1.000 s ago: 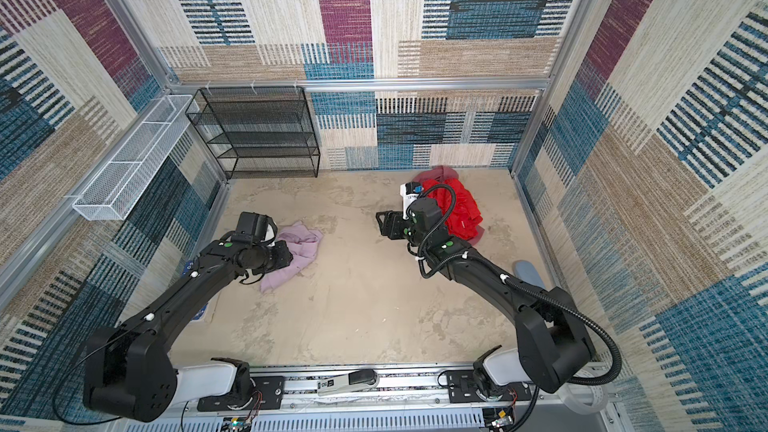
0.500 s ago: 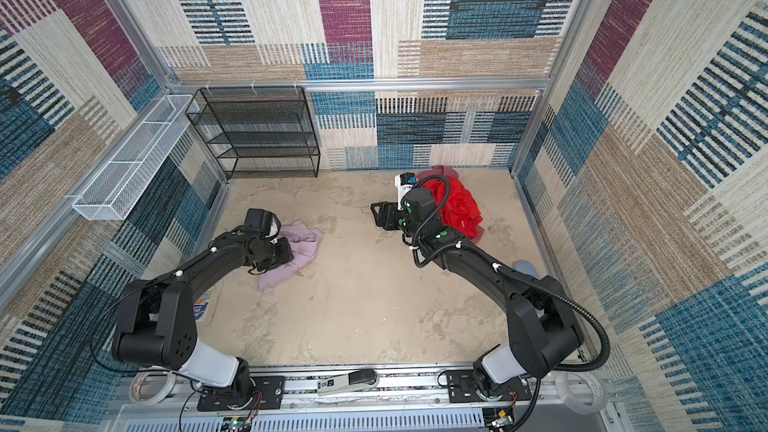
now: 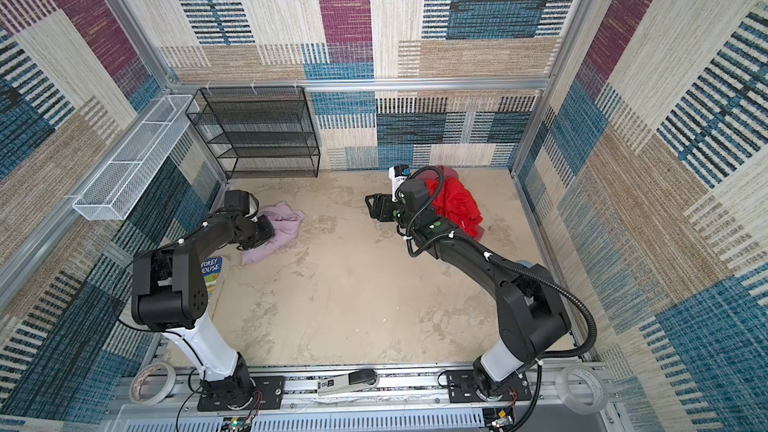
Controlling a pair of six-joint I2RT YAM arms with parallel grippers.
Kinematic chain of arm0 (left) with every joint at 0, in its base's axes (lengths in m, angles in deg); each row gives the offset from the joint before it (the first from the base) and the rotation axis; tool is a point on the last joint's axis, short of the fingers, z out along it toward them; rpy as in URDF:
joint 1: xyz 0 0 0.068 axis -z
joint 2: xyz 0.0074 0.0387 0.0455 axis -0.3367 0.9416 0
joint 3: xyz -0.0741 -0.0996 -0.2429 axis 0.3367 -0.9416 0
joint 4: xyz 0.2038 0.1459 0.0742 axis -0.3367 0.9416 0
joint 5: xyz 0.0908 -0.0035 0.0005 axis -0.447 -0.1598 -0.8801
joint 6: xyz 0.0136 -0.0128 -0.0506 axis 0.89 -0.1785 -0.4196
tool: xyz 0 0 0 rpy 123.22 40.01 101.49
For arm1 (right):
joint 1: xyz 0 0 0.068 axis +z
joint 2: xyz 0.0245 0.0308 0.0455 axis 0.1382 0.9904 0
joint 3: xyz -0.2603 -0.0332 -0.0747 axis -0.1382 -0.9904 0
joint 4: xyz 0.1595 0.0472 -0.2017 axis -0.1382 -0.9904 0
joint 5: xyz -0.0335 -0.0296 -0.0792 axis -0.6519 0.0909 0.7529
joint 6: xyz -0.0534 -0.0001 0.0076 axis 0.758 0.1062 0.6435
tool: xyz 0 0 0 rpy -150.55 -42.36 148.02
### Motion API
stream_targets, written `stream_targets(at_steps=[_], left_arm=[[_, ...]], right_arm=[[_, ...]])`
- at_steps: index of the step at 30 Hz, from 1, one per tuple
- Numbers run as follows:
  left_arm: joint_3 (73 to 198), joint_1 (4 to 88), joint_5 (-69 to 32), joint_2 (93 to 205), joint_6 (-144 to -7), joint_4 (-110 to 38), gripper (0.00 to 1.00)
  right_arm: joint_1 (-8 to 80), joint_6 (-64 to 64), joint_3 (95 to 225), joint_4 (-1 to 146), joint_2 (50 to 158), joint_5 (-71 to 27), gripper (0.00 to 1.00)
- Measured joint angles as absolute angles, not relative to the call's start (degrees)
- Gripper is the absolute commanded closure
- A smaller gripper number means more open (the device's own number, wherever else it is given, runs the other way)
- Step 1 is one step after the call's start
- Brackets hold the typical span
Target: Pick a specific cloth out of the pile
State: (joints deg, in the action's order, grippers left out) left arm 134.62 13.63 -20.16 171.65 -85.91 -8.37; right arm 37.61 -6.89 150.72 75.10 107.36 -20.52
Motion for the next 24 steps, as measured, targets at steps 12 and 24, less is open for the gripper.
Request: stream_targets(at_steps=[12, 24], left_arm=[[142.8, 7.8, -18.4, 177.1, -85.9, -8.7, 0.71], [133.9, 12.4, -13.6, 158.8, -86.1, -12.1, 0.65]], right_arm=[[37.6, -4.5, 156.4, 73.6, 111.5, -20.7, 0.28], [36.9, -2.7, 154.4, 72.0, 104.7, -19.0, 0.25]])
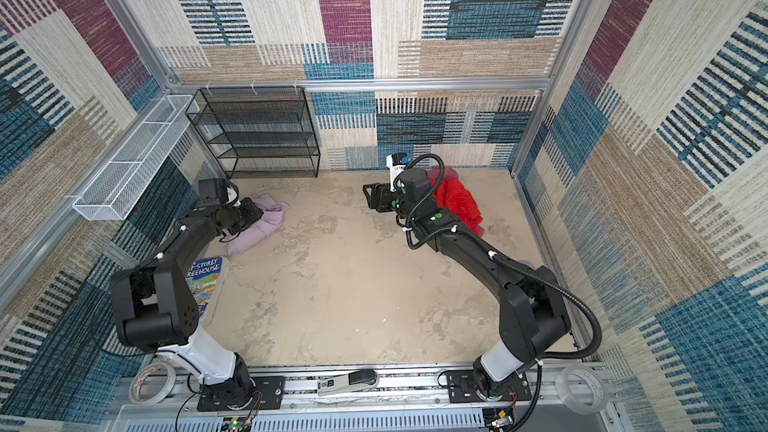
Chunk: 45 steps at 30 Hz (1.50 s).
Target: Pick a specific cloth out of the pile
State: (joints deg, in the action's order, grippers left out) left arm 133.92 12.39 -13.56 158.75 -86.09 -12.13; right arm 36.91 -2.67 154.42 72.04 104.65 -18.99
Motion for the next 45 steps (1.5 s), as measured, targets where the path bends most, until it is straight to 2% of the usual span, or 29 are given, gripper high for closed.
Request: stream_targets(at_steps=[4, 5, 7, 15, 20, 24, 33, 39, 45], left_arm=[[128.4, 16.7, -14.3, 148.9, -85.7, -14.4, 0.58], [126.9, 17.5, -14.7, 146.6, -85.4, -15.0, 0.41], [123.4, 18.3, -16.3, 142.3, -84.5, -16.6, 0.27], [111.4, 18.7, -23.4, 133.8, -82.8, -19.8, 0.25], [106.4, 18.7, -31.1, 133.0, -79.4, -21.3, 0.24], [101.0, 18.7, -36.0, 133.0, -75.0, -27.8, 0.24], [89.0, 18.5, -41.4, 137.4, -65.4, -50.3, 0.23], [86.6, 17.9, -38.1, 146.3, -63.6, -65.9, 0.23], [83.8, 17.9, -33.0, 154.2, -62.1, -77.5, 0.23]], right_arm=[[34.1, -1.0, 149.5, 72.1, 98.6, -15.7, 0.18], [33.2, -0.4, 147.6, 72.3, 96.7, -14.7, 0.15], [31.4, 0.5, 143.4, 73.4, 93.2, -12.7, 0.12], [22.2, 2.8, 124.8, 81.4, 83.3, -9.2, 0.08], [18.4, 6.5, 113.0, 90.4, 80.1, -1.0, 0.08], [16.4, 9.8, 104.3, 99.7, 80.1, 5.0, 0.08], [13.8, 16.3, 95.8, 124.1, 91.9, 8.1, 0.04], [12.2, 17.5, 95.8, 135.3, 100.6, 6.6, 0.03], [9.1, 18.0, 95.1, 141.9, 104.0, -0.7, 0.00]])
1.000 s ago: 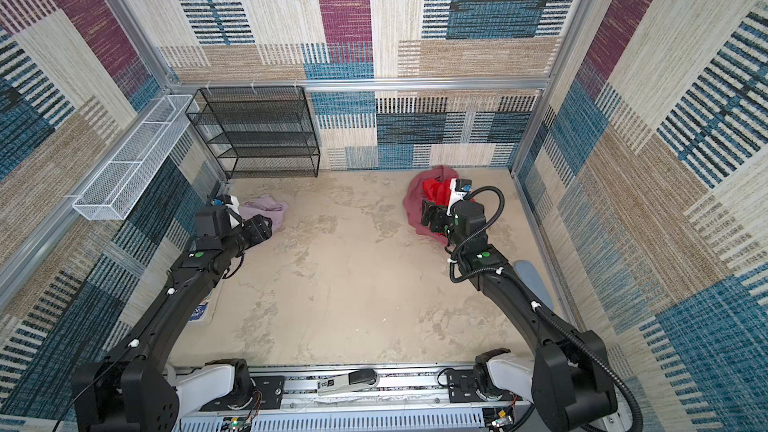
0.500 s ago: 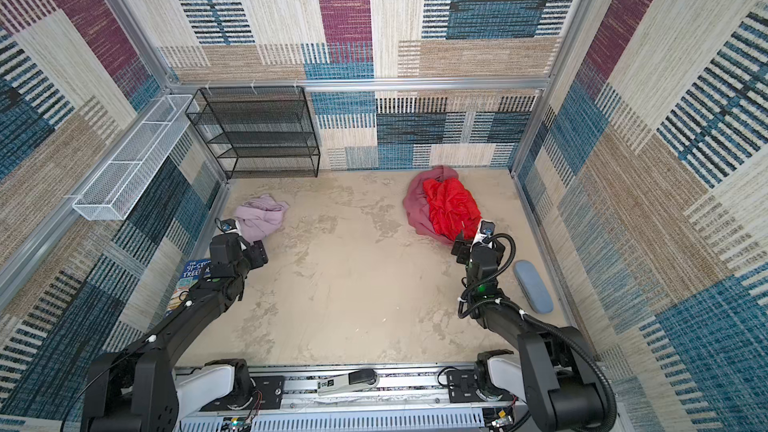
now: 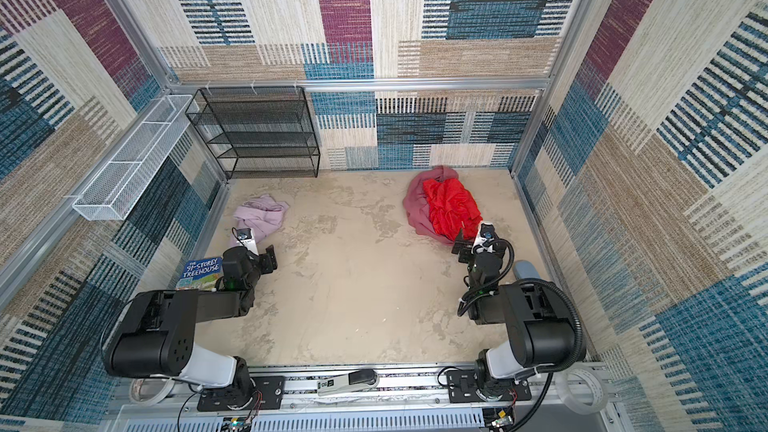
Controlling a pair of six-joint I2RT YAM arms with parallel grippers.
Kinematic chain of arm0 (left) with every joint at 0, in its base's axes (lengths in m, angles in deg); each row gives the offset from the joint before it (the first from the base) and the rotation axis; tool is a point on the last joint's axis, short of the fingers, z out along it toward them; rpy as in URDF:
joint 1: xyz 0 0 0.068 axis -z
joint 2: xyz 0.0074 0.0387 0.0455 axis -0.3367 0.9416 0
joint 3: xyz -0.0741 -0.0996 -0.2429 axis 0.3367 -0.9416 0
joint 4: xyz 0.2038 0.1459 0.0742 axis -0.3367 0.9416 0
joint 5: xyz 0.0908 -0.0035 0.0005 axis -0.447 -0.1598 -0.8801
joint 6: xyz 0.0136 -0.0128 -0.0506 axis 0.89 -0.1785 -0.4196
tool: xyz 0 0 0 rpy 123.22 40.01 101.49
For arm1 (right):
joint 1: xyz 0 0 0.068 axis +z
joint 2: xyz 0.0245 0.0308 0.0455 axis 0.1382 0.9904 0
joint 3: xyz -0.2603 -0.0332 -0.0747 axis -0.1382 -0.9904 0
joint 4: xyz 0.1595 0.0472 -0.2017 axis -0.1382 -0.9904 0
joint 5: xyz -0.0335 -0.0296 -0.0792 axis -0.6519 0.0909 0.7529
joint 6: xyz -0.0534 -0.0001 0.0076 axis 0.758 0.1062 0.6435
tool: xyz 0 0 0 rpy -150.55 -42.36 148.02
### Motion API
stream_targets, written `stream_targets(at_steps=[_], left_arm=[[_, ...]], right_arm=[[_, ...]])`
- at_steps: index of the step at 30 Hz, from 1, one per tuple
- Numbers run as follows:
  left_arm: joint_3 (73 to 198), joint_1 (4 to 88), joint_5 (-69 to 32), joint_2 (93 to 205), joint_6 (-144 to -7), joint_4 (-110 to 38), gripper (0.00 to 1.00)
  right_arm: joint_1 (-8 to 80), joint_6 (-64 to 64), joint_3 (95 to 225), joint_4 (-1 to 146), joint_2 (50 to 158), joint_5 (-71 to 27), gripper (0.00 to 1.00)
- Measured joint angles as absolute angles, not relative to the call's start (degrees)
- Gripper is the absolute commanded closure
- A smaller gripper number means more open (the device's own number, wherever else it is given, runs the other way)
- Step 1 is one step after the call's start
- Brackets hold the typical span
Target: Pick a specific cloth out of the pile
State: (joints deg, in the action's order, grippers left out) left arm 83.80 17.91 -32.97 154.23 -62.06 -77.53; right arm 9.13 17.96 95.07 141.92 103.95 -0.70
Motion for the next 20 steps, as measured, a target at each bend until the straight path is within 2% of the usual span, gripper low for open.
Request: stream_targets(at_steps=[5, 20], left_arm=[[86.1, 17.8, -32.0, 154.7, -61.8, -79.1, 0.24], [87.9, 17.9, -30.5, 155.1, -60.8, -78.1, 0.24]], right_arm=[[8.8, 18.0, 94.8, 143.2, 104.4, -4.6, 0.00], [8.7, 18.0, 94.8, 144.2, 104.5, -5.6, 0.00]])
